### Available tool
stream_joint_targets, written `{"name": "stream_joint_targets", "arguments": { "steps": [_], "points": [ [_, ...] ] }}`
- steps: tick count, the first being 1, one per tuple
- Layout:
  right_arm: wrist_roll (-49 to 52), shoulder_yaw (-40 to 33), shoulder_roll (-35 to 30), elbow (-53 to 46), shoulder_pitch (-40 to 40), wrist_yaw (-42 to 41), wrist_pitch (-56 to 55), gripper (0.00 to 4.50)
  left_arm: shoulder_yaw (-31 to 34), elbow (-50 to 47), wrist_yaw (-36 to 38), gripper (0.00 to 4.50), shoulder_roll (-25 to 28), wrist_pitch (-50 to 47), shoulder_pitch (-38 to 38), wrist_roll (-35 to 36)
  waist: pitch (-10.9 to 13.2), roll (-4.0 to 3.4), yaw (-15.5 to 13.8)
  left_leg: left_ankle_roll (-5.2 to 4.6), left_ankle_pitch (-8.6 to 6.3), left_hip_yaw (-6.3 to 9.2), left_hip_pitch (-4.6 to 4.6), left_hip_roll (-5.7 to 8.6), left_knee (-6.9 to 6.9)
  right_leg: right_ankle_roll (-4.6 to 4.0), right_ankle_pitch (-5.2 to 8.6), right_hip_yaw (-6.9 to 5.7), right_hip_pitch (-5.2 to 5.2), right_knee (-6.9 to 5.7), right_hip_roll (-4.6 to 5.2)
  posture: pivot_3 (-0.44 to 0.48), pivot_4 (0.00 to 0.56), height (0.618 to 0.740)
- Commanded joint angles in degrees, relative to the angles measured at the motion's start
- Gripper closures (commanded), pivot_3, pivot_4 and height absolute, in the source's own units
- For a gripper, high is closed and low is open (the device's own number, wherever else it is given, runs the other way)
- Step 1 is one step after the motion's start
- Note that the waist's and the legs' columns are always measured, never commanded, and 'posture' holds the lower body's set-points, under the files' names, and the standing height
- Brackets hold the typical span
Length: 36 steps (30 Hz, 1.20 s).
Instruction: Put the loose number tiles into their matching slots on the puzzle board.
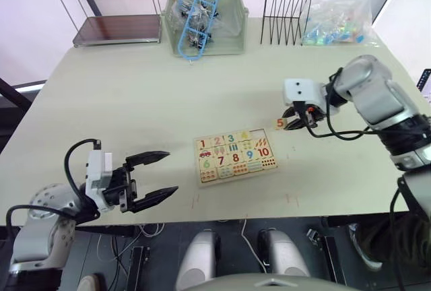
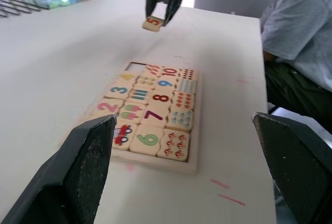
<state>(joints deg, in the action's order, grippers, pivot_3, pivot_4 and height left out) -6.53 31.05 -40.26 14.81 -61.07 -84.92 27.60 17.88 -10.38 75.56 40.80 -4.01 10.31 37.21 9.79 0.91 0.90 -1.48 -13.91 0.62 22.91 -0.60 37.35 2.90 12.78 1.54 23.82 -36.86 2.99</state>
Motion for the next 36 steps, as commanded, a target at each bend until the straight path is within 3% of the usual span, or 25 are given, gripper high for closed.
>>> {"name": "stream_joint_targets", "arguments": {
  "steps": [1, 13, 36],
  "points": [
    [-2.13, 1.10, 2.33, 1.87, -3.56, -0.29, -0.46, 3.55, 1.84, -3.02, -2.36, 0.00, -0.95, 1.23, 1.45, -0.16, 0.00, 0.00, 0.01, 0.00, 0.00, 0.00, 0.00, 0.00, 0.00, 0.00, 0.00, 0.00, 0.00, 0.00, 0.00, 0.000, 0.150, 0.740],
    [-8.50, 5.90, 9.88, 6.96, -7.84, -0.58, 0.86, 3.55, 2.80, -4.47, -6.75, 0.00, -2.09, 2.21, 4.05, -0.98, 0.01, -0.02, 0.05, 0.01, 0.00, 0.04, 0.00, 0.03, -0.03, -0.02, 0.00, -0.02, 0.02, -0.01, 0.02, 0.000, 0.150, 0.740],
    [-14.16, 6.48, 15.33, 16.02, -7.45, 2.04, -7.60, 3.55, 3.49, -6.92, -8.74, 0.00, -2.11, 2.53, 6.57, -1.34, 0.03, -0.04, 0.19, 0.01, 0.00, 0.00, 0.00, 0.05, -0.04, -0.03, 0.00, -0.03, 0.02, -0.01, 0.00, 0.000, 0.150, 0.740]
  ]
}}
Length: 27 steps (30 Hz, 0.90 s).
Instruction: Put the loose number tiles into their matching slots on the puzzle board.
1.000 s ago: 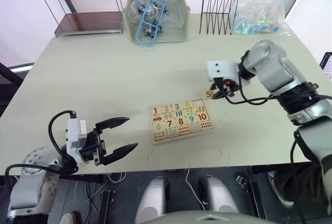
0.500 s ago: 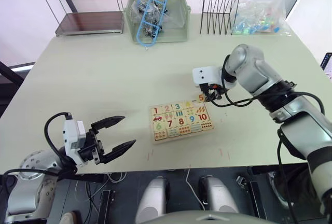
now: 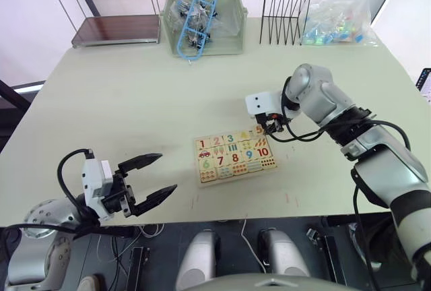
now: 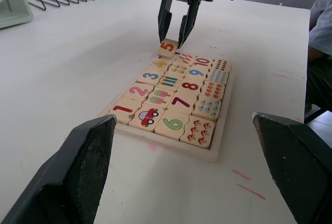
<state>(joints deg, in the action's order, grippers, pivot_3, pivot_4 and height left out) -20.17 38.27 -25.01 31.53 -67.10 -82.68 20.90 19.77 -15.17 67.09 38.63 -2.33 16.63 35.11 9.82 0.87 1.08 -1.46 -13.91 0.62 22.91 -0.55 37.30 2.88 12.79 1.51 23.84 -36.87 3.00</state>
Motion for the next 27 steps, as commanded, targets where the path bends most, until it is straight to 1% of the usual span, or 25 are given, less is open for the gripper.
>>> {"name": "stream_joint_targets", "arguments": {
  "steps": [1, 27],
  "points": [
    [-0.63, -0.77, 0.15, -0.56, -1.39, -0.16, -1.03, 3.55, 1.58, -2.17, -0.32, 0.00, 0.06, 0.85, 0.29, 0.75, 0.00, 0.00, 0.01, 0.00, 0.00, 0.00, 0.00, 0.00, 0.00, 0.00, 0.00, 0.00, 0.00, 0.00, 0.00, 0.000, 0.150, 0.740],
    [-0.72, -1.27, 1.36, -0.33, -0.23, -0.88, -2.10, 3.55, 1.25, -2.25, -0.77, 0.00, 0.15, 0.31, -0.04, 1.03, 0.00, 0.00, 0.09, 0.00, 0.00, 0.01, -0.01, -0.01, -0.02, -0.01, 0.00, 0.00, 0.00, 0.00, -0.01, 0.000, 0.150, 0.740]
  ]
}}
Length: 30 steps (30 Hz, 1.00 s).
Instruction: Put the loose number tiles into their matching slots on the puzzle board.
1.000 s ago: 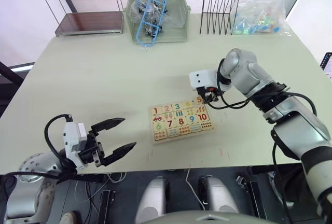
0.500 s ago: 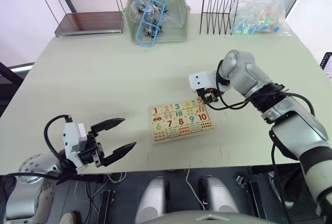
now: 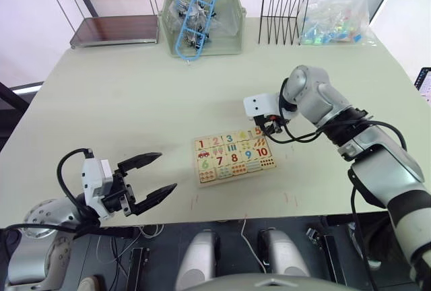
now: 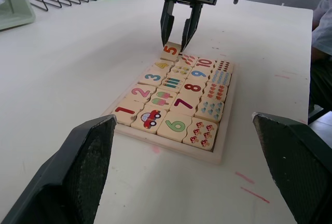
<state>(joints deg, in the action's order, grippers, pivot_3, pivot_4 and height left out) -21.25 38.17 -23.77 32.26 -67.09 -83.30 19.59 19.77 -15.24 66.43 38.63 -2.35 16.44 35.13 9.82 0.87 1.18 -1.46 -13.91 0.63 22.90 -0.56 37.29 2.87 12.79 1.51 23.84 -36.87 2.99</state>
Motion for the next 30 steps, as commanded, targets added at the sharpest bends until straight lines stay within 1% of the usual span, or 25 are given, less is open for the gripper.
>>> {"name": "stream_joint_targets", "arguments": {
  "steps": [1, 13, 30],
  "points": [
    [0.40, -1.20, 0.15, -1.05, -0.23, -0.28, -0.81, 3.55, 1.23, -2.24, -0.14, 0.00, 0.14, 0.33, 0.16, 1.01, 0.00, 0.00, -0.01, 0.00, 0.00, 0.00, 0.00, 0.00, 0.00, 0.00, 0.00, 0.00, 0.00, 0.00, 0.00, 0.000, 0.150, 0.740],
    [0.76, -1.21, 0.15, -1.43, 0.00, -0.90, -1.02, 3.55, 1.04, -2.69, -0.37, 0.00, 0.02, 0.39, 0.51, 1.10, 0.01, -0.01, 0.00, 0.00, 0.00, 0.01, 0.00, 0.00, 0.00, -0.08, 0.05, 0.00, 0.00, 0.00, 0.00, 0.000, 0.150, 0.740],
    [0.77, -1.23, 0.47, 0.08, 0.44, 0.47, -1.61, 3.55, 0.42, -2.57, -0.66, 0.00, -0.02, 0.00, -0.28, 0.93, 0.00, -0.01, 0.04, 0.00, 0.00, 0.02, 0.00, 0.00, -0.01, -0.08, 0.05, 0.00, 0.00, 0.00, 0.00, 0.000, 0.150, 0.740]
  ]
}}
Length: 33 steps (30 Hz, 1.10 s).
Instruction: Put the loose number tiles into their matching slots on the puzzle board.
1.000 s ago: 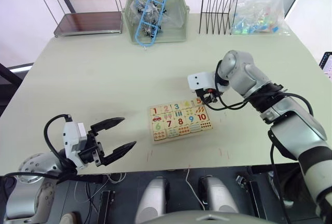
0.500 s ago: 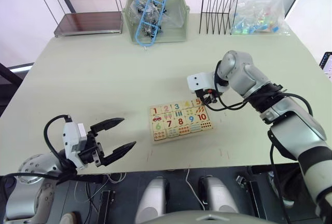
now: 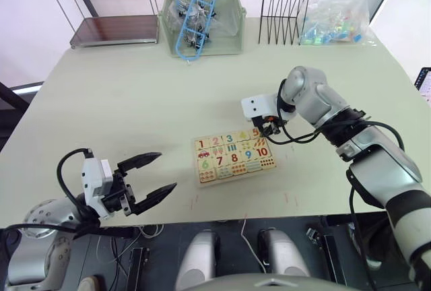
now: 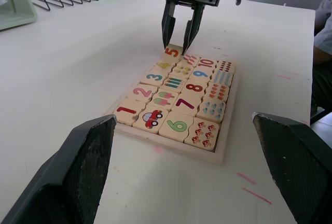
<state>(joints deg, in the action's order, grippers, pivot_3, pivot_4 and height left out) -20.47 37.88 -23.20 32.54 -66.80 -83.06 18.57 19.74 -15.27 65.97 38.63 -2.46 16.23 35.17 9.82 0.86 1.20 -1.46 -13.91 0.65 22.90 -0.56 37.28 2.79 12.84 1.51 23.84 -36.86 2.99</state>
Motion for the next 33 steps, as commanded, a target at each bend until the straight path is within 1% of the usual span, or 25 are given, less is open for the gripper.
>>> {"name": "stream_joint_targets", "arguments": {
  "steps": [1, 4, 6, 7, 8, 9, 11, 12, 18, 23, 29, 33],
  "points": [
    [-0.12, -0.92, -0.21, -0.16, 0.18, 0.20, -0.72, 3.55, 0.44, -2.56, -0.22, 0.00, -0.05, 0.10, -0.05, 0.89, 0.00, 0.00, 0.03, 0.00, 0.00, 0.00, 0.00, 0.00, 0.00, 0.00, 0.00, 0.00, 0.00, 0.00, 0.00, 0.000, 0.150, 0.740],
    [-0.36, -0.80, -0.48, 0.01, 0.21, 0.11, -1.17, 3.55, 0.39, -2.60, -0.26, 0.00, -0.09, 0.09, -0.02, 0.88, 0.00, 0.00, 0.02, 0.00, 0.00, 0.00, 0.00, 0.00, 0.00, 0.00, 0.00, 0.00, 0.00, 0.00, 0.00, 0.000, 0.150, 0.740],
    [-0.46, -0.74, -0.57, 0.12, 0.22, 0.08, -1.51, 2.55, 0.38, -2.57, -0.27, 0.00, -0.10, 0.13, -0.02, 0.86, 0.00, 0.00, 0.02, 0.00, 0.00, 0.00, 0.00, 0.00, 0.00, 0.00, 0.00, 0.00, 0.00, 0.00, 0.00, 0.000, 0.150, 0.740],
    [-0.52, -0.73, -0.63, 0.22, 0.22, 0.08, -1.75, 2.18, 0.34, -2.58, -0.32, 0.00, -0.11, 0.13, -0.05, 0.83, 0.00, 0.00, 0.02, 0.00, 0.00, 0.00, 0.00, 0.00, 0.00, 0.00, 0.00, 0.00, 0.00, 0.00, 0.00, 0.000, 0.150, 0.740],
    [-0.62, -0.77, -0.65, 0.35, 0.20, 0.09, -2.01, 1.93, 0.31, -2.59, -0.35, 0.00, -0.13, 0.13, -0.07, 0.80, 0.00, 0.00, 0.01, 0.00, 0.00, 0.00, 0.00, 0.00, 0.00, 0.00, 0.00, 0.00, 0.00, 0.00, 0.00, 0.000, 0.150, 0.740],
    [-0.68, -0.82, -0.70, 0.48, 0.19, 0.09, -2.21, 1.50, 0.26, -2.63, -0.40, 0.00, -0.15, 0.13, -0.09, 0.78, 0.00, 0.00, 0.01, 0.00, 0.00, 0.00, 0.00, 0.00, 0.00, 0.00, 0.00, 0.00, 0.00, 0.00, 0.00, 0.000, 0.150, 0.740],
    [-0.74, -0.94, -0.82, 0.65, 0.14, 0.04, -2.49, 0.42, 0.21, -2.67, -0.43, 0.00, -0.19, 0.10, -0.09, 0.78, 0.00, 0.00, 0.01, 0.00, 0.00, 0.00, 0.00, 0.00, 0.00, 0.00, 0.00, 0.00, 0.00, 0.00, 0.00, 0.000, 0.150, 0.740],
    [-0.76, -1.03, -0.93, 0.72, 0.07, 0.01, -2.61, 0.11, 0.20, -2.66, -0.41, 0.00, -0.20, 0.12, -0.07, 0.77, 0.00, 0.00, 0.01, 0.00, 0.00, 0.00, 0.00, 0.00, 0.00, 0.00, 0.00, 0.00, 0.00, 0.00, 0.00, 0.000, 0.150, 0.740],
    [0.04, -2.71, -2.43, 0.40, -0.65, -0.49, -3.29, 0.11, 0.46, -2.72, -0.18, 0.00, -0.11, 0.16, 0.26, 0.89, 0.00, 0.00, -0.06, 0.00, 0.00, 0.00, 0.00, 0.00, 0.00, -0.07, 0.04, 0.00, -0.01, 0.00, 0.01, 0.000, 0.150, 0.740],
    [2.59, -5.81, -4.32, -1.74, 0.21, -0.61, -1.44, 0.11, 0.51, -2.79, 0.05, 0.00, -0.02, 0.20, 0.41, 0.97, 0.02, -0.02, -0.06, 0.00, 0.00, 0.00, 0.00, 0.00, -0.01, -0.09, 0.05, 0.01, 0.01, 0.00, 0.01, 0.000, 0.150, 0.740],
    [7.11, -11.89, -5.53, -5.79, 3.35, 1.86, 2.71, 0.11, 0.60, -2.42, 0.57, 0.00, 0.21, -0.25, 0.41, 1.16, 0.02, -0.02, -0.12, 0.00, 0.00, 0.00, 0.00, 0.00, -0.01, -0.09, 0.05, 0.01, 0.00, 0.01, 0.02, 0.000, 0.150, 0.740],
    [11.58, -16.63, -6.67, -10.26, 6.79, 2.99, 5.27, 0.11, 0.67, -1.79, 1.62, 0.00, 0.55, -0.35, -0.22, 1.36, 0.03, -0.03, -0.15, 0.00, 0.00, 0.00, 0.01, 0.00, -0.01, -0.09, 0.05, 0.03, 0.00, 0.01, 0.02, 0.000, 0.150, 0.740]
  ]
}}
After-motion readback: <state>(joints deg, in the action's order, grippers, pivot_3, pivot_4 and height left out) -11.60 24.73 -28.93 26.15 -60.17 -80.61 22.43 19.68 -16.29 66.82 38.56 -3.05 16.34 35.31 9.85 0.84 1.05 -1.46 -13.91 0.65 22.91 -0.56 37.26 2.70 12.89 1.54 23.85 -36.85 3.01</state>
